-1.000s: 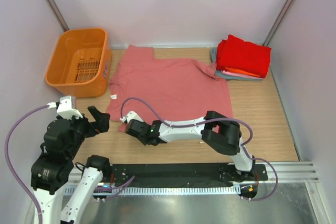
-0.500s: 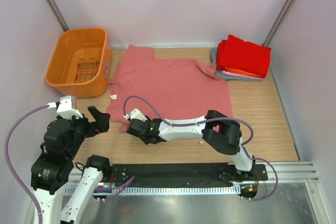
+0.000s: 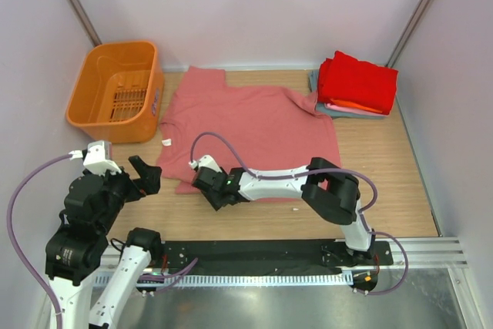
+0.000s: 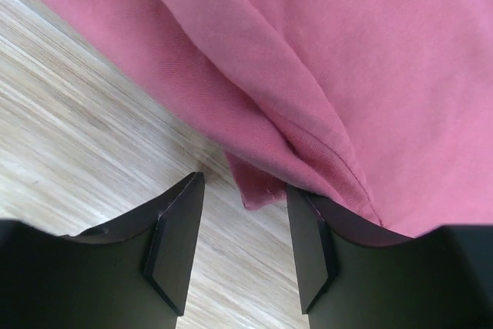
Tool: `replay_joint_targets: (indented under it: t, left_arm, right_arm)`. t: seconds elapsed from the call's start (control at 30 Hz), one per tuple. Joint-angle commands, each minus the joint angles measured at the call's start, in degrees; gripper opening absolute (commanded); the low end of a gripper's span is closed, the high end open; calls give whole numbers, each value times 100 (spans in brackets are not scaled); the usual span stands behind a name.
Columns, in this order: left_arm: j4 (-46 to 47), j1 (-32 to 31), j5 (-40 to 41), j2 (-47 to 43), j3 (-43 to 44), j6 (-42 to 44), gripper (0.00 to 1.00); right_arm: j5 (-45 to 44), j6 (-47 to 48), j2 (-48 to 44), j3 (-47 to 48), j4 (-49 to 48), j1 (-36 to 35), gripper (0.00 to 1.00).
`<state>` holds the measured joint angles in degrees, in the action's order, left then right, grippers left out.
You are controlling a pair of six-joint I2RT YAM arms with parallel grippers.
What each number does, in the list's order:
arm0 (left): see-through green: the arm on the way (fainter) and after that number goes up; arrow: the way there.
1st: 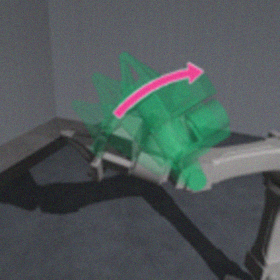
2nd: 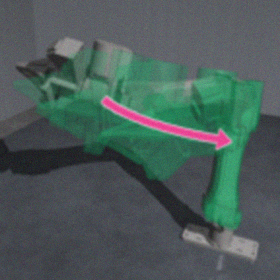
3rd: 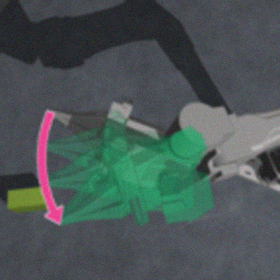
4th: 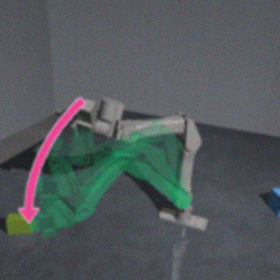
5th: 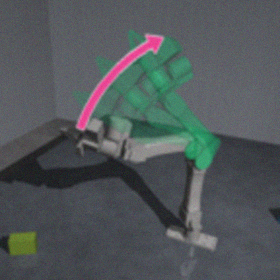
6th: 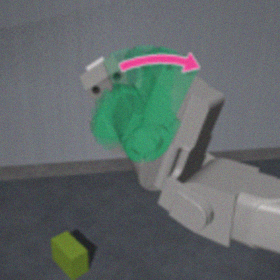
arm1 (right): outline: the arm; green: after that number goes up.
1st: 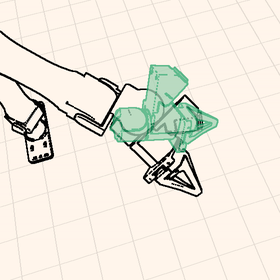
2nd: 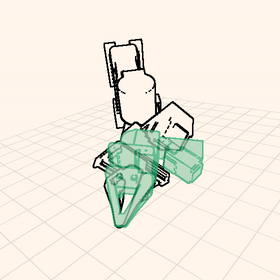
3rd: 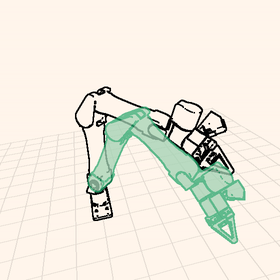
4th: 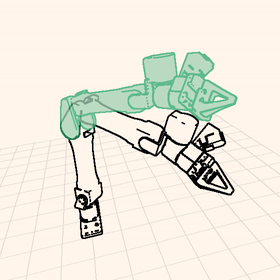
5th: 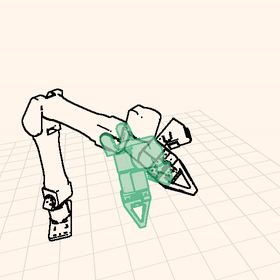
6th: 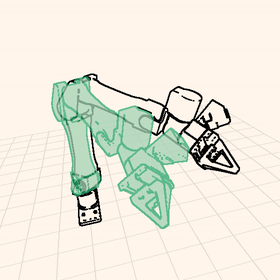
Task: Fold and stack the t-shirts
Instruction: Flatten the tshirt out
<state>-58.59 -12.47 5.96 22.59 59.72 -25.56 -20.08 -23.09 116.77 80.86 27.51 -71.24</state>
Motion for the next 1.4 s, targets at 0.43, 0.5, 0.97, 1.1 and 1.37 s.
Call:
replay_joint_targets:
  t: [0.43,0.5,0.97,1.1,1.37]
  left_arm:
    - [181,8,-7,96,4,-54,100]
    - [181,8,-16,132,4,-54,100]
    - [-21,8,64,184,83,-151,100]
    - [-65,-1,81,211,101,-160,99]
    - [-188,8,256,395,197,-90,100]
  right_arm:
    - [1928,-644,101,-1318,-562,418,12]
    - [1937,-688,13,-1432,-571,383,7]
    - [2474,-116,-2114,-1775,18,-636,2]
    - [2061,-222,-2142,-2012,185,-628,54]
    - [1770,-380,-2088,-1487,220,-724,65]
